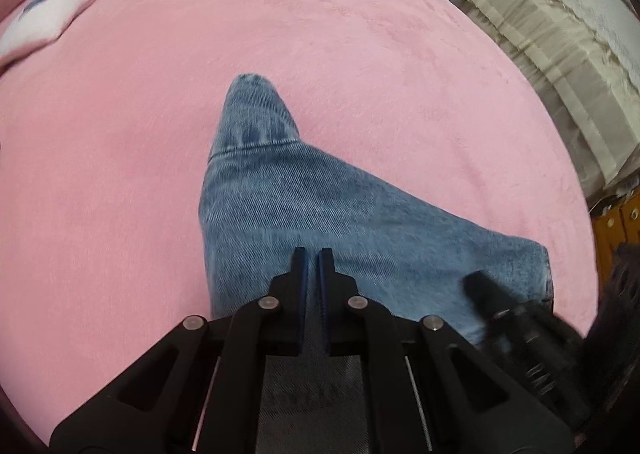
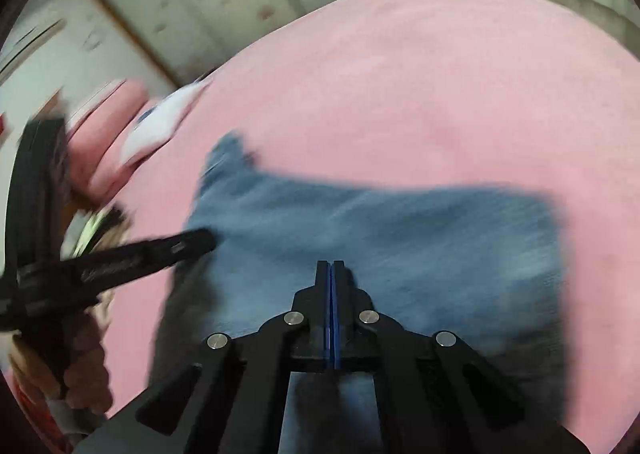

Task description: Fold large clothes

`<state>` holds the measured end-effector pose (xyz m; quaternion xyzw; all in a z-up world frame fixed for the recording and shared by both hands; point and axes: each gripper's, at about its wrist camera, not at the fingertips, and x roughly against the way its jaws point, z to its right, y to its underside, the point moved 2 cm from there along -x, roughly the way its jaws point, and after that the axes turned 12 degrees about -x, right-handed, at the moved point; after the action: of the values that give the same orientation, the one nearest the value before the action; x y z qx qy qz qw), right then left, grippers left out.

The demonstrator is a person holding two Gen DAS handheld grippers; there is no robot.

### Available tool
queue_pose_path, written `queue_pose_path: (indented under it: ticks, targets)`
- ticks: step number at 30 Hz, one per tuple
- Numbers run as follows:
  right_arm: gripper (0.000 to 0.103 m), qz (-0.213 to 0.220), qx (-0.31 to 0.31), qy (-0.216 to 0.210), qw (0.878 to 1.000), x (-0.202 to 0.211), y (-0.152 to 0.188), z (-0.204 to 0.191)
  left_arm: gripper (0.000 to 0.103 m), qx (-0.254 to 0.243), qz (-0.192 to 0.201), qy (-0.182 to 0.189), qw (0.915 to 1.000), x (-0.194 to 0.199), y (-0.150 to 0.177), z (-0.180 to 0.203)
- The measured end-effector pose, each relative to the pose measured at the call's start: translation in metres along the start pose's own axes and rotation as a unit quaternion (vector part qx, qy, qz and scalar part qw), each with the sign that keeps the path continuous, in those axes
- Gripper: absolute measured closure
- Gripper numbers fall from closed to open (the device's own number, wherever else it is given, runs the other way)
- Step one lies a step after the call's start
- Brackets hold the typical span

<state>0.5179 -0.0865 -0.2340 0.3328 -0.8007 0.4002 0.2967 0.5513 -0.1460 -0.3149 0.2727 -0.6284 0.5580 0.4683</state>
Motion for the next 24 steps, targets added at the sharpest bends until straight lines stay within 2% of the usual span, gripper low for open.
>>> queue_pose_path:
  ticks: [2, 3, 5, 6, 8, 13, 15, 19, 21, 22, 24]
  targets:
    - [0.103, 0.011, -0.027, -0.014, 0.999, -0.001, -0.009, 0.015, 0.099, -0.003, 0.002, 0.0, 1.0, -0.007, -0.004, -0.002]
    - [0.103, 0.018, -0.023, -0.007, 1.0, -0.002, -0.01, 0.018, 0.099, -0.001, 0.005, 0.004, 1.0, -0.009, -0.005, -0.002]
    - [0.103, 0.041, 0.003, 0.036, 0.999, 0.0, -0.01, 0.021, 0.099, -0.013, 0.019, 0.015, 0.9996, -0.018, -0.004, -0.005]
    - [0.103, 0.056, -0.013, 0.06, 0.997, 0.003, -0.012, 0.029, 0.099, -0.018, 0.02, 0.017, 0.9995, -0.023, 0.001, -0.006]
    - [0.103, 0.063, -0.06, 0.039, 0.995, 0.005, -0.018, 0.046, 0.099, -0.021, 0.018, 0.026, 0.9993, -0.034, 0.004, -0.009]
    - [0.103, 0.067, -0.034, 0.074, 0.994, -0.011, -0.022, 0.031, 0.099, -0.01, 0.021, 0.039, 0.999, -0.044, 0.0, -0.014]
    - [0.103, 0.065, -0.03, 0.078, 0.994, -0.009, -0.021, 0.028, 0.099, -0.015, 0.022, 0.027, 0.9993, -0.041, 0.002, -0.01]
    - [0.103, 0.059, -0.004, 0.106, 0.993, 0.01, -0.015, 0.02, 0.099, -0.016, 0.036, -0.023, 0.999, -0.016, 0.012, 0.008]
    - [0.103, 0.056, 0.013, 0.12, 0.991, 0.019, -0.01, 0.013, 0.098, -0.016, 0.035, -0.041, 0.9984, -0.001, 0.026, 0.016]
    - [0.103, 0.051, 0.014, 0.123, 0.991, 0.01, -0.009, 0.005, 0.098, -0.011, 0.034, -0.046, 0.9983, 0.006, 0.035, 0.022]
    - [0.1, 0.04, 0.014, 0.121, 0.992, 0.02, 0.003, 0.004, 0.097, 0.008, 0.054, -0.052, 0.9972, 0.025, 0.061, 0.023]
